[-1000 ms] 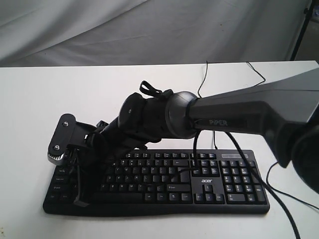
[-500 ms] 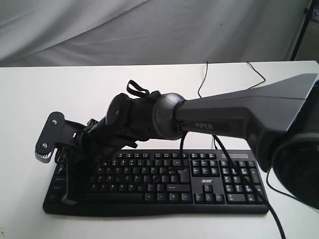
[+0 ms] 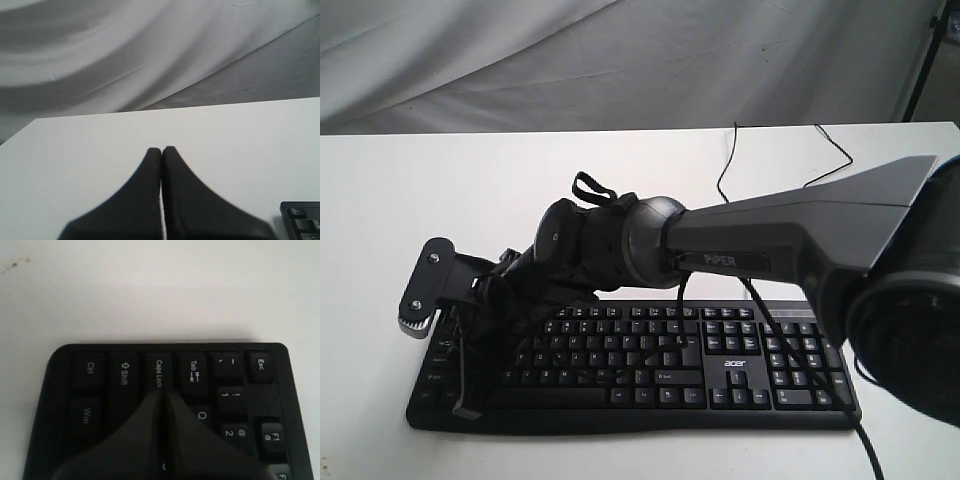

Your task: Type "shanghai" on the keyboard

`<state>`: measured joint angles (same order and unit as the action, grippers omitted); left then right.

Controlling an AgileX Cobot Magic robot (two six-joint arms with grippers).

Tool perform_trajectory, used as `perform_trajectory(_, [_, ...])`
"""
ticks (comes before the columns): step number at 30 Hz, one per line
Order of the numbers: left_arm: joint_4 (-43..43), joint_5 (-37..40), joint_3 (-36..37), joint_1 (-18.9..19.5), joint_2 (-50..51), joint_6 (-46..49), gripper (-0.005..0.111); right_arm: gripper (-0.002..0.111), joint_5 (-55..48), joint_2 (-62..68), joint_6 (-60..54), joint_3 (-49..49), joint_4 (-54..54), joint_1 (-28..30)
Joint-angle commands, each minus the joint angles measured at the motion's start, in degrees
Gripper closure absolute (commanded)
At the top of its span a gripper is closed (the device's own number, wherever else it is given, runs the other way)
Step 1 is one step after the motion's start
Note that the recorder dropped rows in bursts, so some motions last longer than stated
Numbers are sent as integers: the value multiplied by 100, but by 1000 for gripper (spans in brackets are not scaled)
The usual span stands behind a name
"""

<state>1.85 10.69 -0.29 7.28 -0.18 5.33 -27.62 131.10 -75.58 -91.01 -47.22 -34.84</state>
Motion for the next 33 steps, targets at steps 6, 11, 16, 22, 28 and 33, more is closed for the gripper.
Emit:
perform_trajectory(6, [-3, -17, 29, -22, 18, -16, 106, 108, 22, -19, 8, -39, 42, 6])
perform_trajectory(11, [-3, -17, 29, -22, 18, -16, 106, 108, 22, 21, 8, -39, 63, 6])
perform_trajectory(16, [-3, -17, 29, -22, 18, -16, 106, 108, 64, 111, 8, -39, 80, 15])
perform_trajectory(22, [-3, -17, 29, -22, 18, -16, 106, 108, 4, -45, 8, -39, 108, 15])
perform_trajectory(28, [-3, -17, 29, -22, 18, -16, 106, 108, -205, -337, 24, -39, 186, 15])
perform_trajectory(33, [-3, -17, 29, -22, 18, -16, 106, 108, -217, -353, 275, -39, 512, 39])
